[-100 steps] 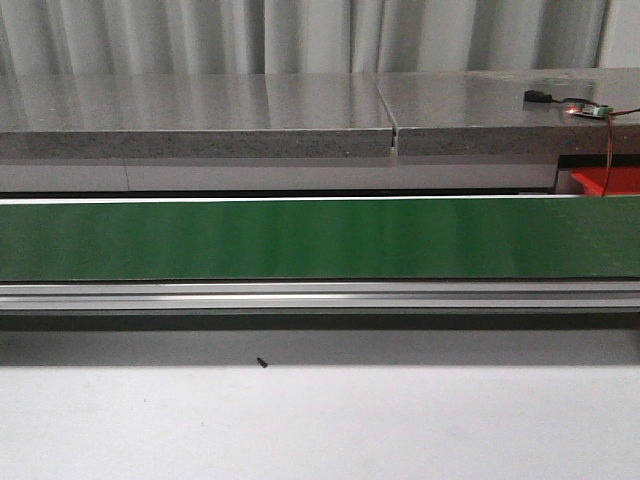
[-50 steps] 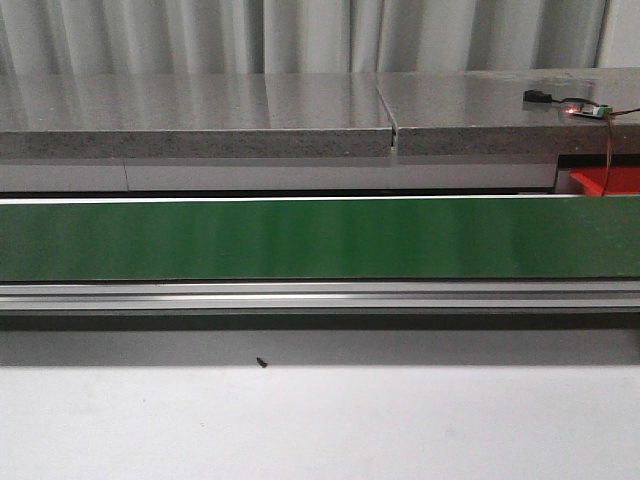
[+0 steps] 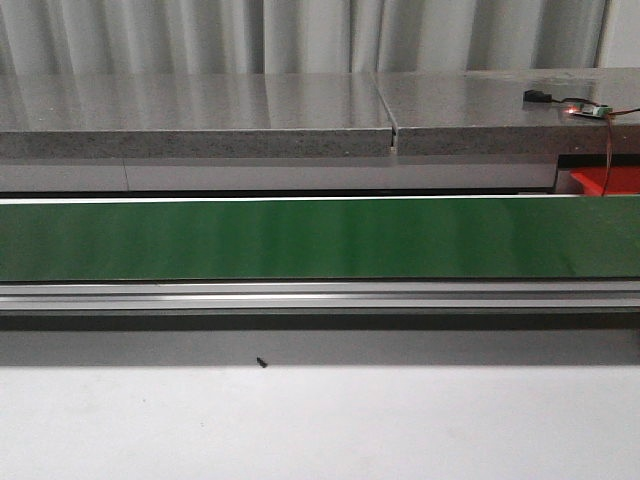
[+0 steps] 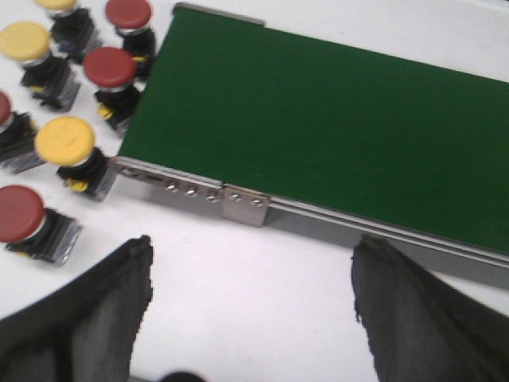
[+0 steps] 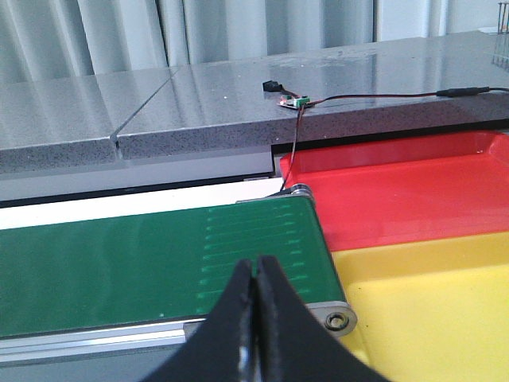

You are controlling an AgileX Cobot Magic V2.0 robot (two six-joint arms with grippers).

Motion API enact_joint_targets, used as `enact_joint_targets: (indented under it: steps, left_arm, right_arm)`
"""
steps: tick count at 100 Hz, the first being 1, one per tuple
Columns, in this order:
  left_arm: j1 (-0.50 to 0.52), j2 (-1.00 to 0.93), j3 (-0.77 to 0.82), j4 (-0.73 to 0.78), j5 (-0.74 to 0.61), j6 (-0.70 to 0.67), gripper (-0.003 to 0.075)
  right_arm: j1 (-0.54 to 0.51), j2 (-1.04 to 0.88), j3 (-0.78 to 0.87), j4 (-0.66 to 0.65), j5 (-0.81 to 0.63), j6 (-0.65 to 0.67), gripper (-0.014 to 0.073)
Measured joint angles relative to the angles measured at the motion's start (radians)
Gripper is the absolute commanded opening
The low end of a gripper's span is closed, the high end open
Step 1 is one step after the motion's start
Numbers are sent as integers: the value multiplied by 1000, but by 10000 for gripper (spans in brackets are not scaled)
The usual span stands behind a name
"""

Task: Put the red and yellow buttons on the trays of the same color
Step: 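Lower the left gripper onto a red push-button and close it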

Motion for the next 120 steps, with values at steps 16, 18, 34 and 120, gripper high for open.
enact_joint_targets:
  steps: [16, 18, 34, 120]
  left_arm:
    - [141, 61, -65, 0, 70, -4, 515]
    - [160, 68, -69, -6, 76, -4, 515]
    - [288, 136, -87, -33, 127, -2, 515]
    - [500, 662, -232, -116, 118, 105, 515]
  right_arm:
    - [0, 0, 0, 0, 0, 0, -67]
    - [0, 0, 0, 0, 0, 0, -67]
    - [0, 0, 0, 0, 0, 0, -67]
    - [0, 0, 0, 0, 0, 0, -67]
